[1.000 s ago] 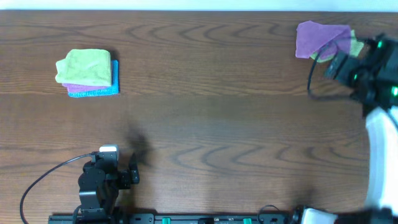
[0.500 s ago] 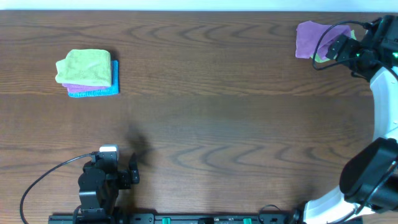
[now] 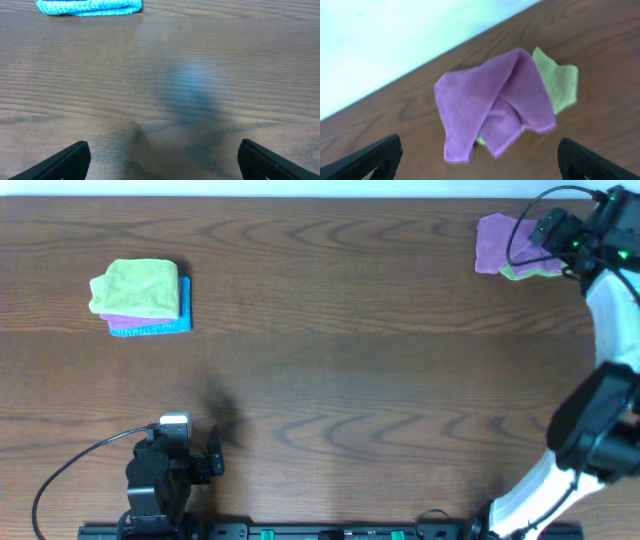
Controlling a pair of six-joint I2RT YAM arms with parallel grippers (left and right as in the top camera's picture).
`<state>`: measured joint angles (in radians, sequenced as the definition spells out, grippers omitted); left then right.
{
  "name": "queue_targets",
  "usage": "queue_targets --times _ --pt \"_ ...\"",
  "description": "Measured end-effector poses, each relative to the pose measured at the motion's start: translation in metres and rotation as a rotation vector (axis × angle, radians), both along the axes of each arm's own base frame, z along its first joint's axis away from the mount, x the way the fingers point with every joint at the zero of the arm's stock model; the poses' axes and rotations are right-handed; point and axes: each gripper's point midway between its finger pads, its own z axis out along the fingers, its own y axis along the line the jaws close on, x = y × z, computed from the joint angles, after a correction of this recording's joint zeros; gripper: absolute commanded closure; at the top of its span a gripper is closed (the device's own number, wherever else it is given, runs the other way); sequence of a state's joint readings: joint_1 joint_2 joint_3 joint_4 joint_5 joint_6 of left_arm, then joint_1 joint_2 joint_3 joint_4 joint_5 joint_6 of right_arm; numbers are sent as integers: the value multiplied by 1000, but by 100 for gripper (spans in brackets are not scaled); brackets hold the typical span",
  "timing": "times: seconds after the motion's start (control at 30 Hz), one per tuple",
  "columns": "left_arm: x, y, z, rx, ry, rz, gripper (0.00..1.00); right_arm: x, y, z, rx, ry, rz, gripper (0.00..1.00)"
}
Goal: Fold the cloth
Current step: 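Reach the right gripper to the crumpled purple cloth and grasp it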
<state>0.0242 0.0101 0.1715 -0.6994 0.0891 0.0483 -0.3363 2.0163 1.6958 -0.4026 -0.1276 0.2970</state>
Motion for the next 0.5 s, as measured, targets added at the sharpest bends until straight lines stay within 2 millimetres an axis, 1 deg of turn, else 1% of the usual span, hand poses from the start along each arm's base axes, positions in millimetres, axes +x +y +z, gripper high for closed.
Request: queue_targets --times 0.13,0.2,0.3,0.5 --pt "0 0 0 0 0 0 5 30 -10 -30 22 29 -4 1" --pt "0 0 0 0 0 0 5 40 -13 -43 32 37 -8 1" --pt "0 0 0 0 0 0 5 51 -16 -60 53 43 -20 1" --pt "0 0 0 0 0 0 5 61 -16 -92 92 54 -30 1"
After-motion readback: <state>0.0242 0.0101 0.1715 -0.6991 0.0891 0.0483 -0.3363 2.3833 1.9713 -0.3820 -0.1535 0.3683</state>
